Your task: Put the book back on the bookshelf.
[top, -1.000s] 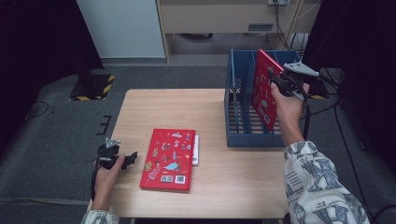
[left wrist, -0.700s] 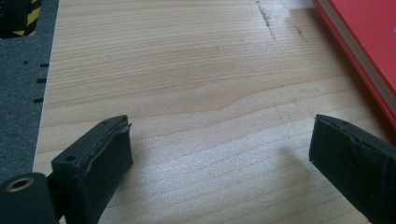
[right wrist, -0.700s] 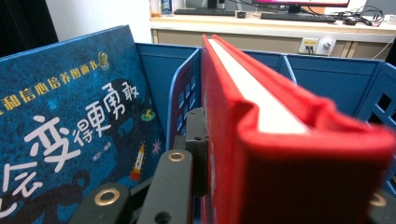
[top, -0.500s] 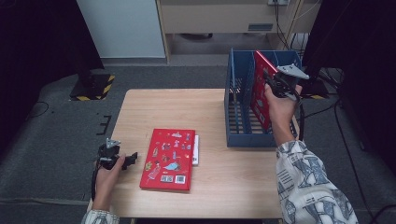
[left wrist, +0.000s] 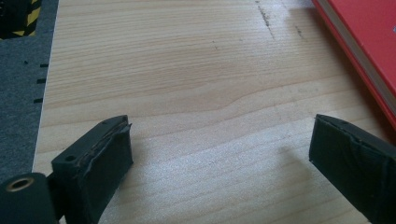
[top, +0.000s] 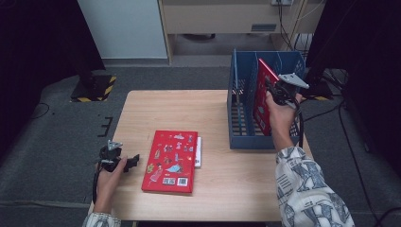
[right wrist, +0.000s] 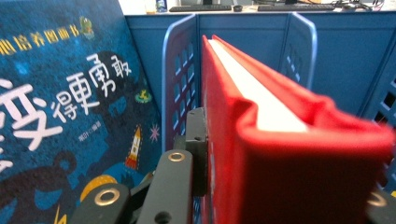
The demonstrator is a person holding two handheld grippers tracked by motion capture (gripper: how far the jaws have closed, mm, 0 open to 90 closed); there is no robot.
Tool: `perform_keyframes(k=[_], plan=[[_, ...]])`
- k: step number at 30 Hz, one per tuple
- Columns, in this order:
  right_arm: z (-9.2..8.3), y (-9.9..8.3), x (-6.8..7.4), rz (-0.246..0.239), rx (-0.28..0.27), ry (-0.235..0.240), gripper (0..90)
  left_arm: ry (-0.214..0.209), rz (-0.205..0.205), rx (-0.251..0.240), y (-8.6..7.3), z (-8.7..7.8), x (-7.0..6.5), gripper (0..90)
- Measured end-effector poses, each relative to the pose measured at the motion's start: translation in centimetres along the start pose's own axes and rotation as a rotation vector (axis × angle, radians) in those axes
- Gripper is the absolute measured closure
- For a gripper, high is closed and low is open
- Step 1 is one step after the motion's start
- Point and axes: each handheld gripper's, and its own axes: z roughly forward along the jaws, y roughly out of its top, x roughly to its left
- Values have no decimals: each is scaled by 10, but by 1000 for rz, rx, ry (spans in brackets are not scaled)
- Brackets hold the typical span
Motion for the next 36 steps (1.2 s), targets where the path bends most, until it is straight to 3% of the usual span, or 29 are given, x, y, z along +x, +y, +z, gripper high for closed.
perform_keyframes(k=[21, 29, 36], plan=[[6, -10, -4, 1, 0, -12, 796, -3, -7, -10, 0, -1, 1, 55], [-1, -9, 2, -31, 86, -26, 784, -3, -6, -12, 1, -1, 0, 56], [-6, -11, 6, -42, 121, -7, 779, 0, -13, -14, 1, -2, 2, 55]])
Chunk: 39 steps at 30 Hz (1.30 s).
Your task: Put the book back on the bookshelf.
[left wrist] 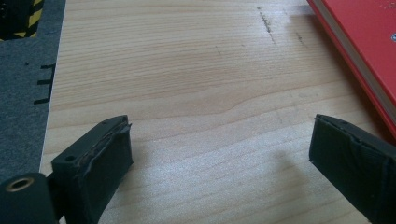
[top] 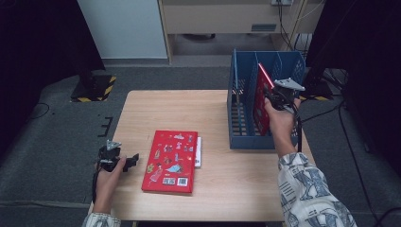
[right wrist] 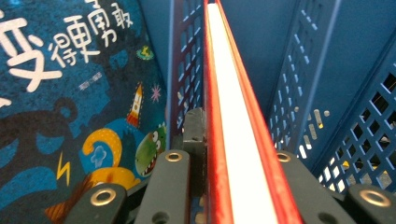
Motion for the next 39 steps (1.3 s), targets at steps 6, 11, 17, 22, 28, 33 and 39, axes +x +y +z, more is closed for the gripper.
perform_keyframes(k=[6, 11, 17, 22, 28, 33, 39], plan=[[0, 3, 2, -2, 22, 11, 769, 2, -6, -6, 0, -1, 2, 55], [-2, 8, 2, 2, 38, 18, 755, 3, -10, -6, 0, -1, 2, 55], [-5, 16, 1, 4, 45, 26, 736, 3, -13, -8, 0, -1, 3, 55], [-6, 25, 1, -13, 62, 38, 728, 2, -11, -7, 0, -1, 2, 55], [-4, 27, 0, -5, 82, 48, 728, 1, -12, -7, 0, -1, 2, 55], [-3, 26, -1, -8, 95, 49, 751, -2, -8, -3, 0, -1, 1, 55], [-3, 26, -1, -17, 98, 42, 770, -2, -5, 0, 0, -1, 1, 55]])
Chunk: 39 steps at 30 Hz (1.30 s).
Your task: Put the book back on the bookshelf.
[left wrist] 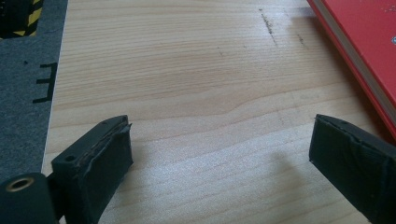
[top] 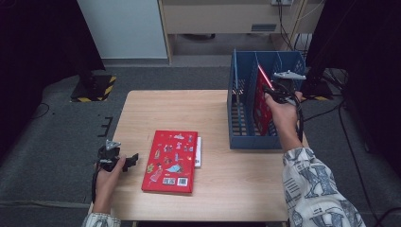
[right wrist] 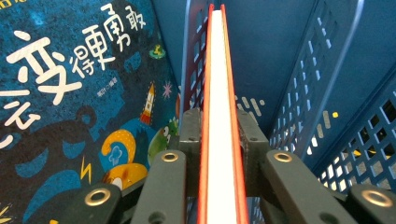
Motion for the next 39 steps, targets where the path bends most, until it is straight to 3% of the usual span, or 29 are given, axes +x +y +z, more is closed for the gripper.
perform_keyframes(k=[17, 26, 39], plan=[[6, 0, 8, -18, -49, -77, 796, -2, -2, 1, 0, 1, 0, 56], [12, 0, 7, 22, -62, -104, 796, -5, 2, 1, 0, 1, -1, 55], [19, 6, 10, 35, -62, -137, 795, -7, 0, -1, 0, 1, -1, 56]])
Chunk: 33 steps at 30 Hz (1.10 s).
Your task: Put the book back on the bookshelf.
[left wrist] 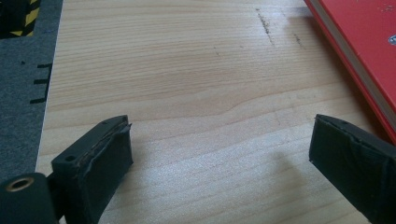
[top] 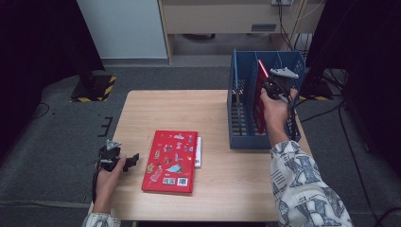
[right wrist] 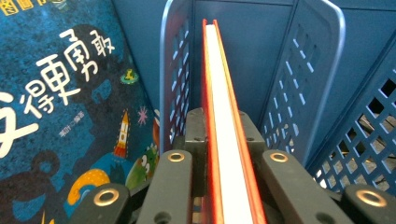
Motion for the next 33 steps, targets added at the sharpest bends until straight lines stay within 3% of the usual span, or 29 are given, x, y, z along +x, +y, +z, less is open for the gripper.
perform_keyframes(k=[10, 21, 33], plan=[[3, 1, 4, -12, -1, -19, 794, -1, 3, -3, 1, 0, -1, 55], [3, -2, 13, -33, -13, -9, 780, -2, 2, -6, 1, 0, -1, 55], [-5, -2, 14, -29, -30, 63, 600, 0, 1, -7, 1, 0, -1, 56]])
